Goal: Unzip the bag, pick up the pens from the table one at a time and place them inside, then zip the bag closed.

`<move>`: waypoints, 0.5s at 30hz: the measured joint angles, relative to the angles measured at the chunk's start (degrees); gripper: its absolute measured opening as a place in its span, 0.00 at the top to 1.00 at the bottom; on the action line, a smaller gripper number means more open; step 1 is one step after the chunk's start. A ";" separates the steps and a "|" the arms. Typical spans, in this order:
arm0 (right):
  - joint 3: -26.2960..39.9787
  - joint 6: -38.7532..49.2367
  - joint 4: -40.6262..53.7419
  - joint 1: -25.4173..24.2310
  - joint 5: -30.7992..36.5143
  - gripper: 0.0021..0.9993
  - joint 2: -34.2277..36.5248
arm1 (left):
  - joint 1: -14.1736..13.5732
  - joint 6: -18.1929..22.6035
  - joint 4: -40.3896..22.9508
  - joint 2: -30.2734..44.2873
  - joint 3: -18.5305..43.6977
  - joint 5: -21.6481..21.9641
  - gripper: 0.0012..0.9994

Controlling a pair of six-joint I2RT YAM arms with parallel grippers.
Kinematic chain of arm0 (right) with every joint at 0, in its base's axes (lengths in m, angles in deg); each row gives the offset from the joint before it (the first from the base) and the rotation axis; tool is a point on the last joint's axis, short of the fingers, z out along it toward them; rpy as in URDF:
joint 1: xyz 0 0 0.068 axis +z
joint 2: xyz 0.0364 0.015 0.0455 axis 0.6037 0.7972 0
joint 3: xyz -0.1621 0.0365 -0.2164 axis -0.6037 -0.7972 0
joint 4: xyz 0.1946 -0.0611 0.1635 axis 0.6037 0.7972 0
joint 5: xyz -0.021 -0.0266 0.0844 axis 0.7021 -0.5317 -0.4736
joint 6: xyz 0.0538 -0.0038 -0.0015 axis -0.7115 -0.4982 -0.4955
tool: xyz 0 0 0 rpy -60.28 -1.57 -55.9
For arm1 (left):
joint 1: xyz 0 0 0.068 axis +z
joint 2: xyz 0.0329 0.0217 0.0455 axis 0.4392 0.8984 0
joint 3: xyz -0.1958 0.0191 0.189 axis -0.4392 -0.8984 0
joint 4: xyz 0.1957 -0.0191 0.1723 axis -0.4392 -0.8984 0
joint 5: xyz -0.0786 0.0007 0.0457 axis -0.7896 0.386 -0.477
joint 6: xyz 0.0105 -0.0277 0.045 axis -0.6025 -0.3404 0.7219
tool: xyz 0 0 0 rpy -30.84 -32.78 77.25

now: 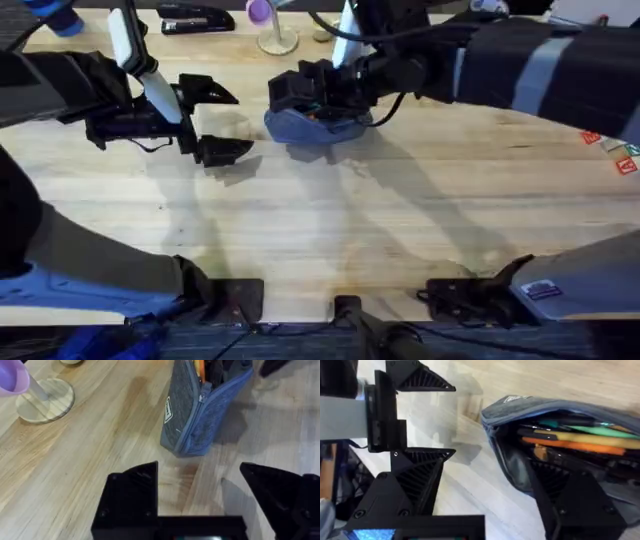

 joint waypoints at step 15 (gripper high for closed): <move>0.00 -2.10 -7.30 0.00 -4.04 0.00 4.46 | 0.00 0.02 0.00 0.00 0.02 -0.02 0.01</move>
